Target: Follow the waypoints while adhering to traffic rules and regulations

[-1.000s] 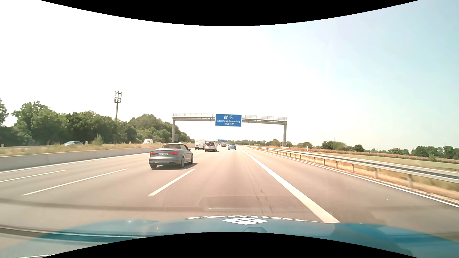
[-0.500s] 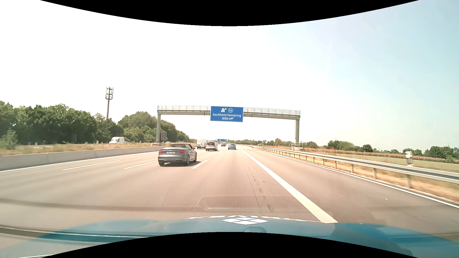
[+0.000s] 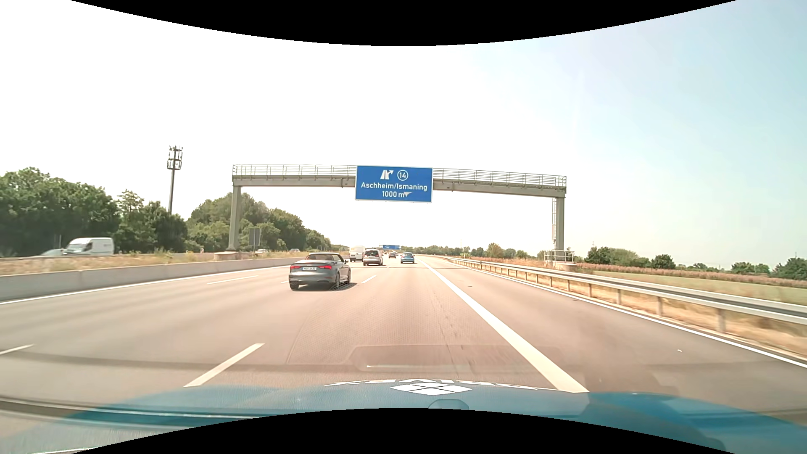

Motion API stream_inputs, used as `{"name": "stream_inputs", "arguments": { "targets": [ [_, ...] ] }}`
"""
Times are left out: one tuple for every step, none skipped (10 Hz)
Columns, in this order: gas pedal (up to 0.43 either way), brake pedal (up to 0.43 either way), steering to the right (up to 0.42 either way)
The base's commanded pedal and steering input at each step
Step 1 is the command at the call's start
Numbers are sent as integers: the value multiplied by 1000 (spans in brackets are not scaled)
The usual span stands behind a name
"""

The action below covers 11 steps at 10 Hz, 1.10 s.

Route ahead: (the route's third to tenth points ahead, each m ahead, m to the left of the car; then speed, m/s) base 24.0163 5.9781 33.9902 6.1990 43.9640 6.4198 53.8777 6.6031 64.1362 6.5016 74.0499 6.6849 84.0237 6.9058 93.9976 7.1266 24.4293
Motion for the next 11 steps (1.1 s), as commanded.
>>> {"name": "stream_inputs", "arguments": {
  "targets": [
    [319, 0, -2],
    [319, 0, -2],
    [319, 0, -2],
    [319, 0, -2],
    [319, 0, -2],
    [311, 0, -3],
    [311, 0, -3],
    [311, 0, -3],
    [311, 0, -3],
    [299, 0, -3],
    [287, 0, -3]
  ]
}}
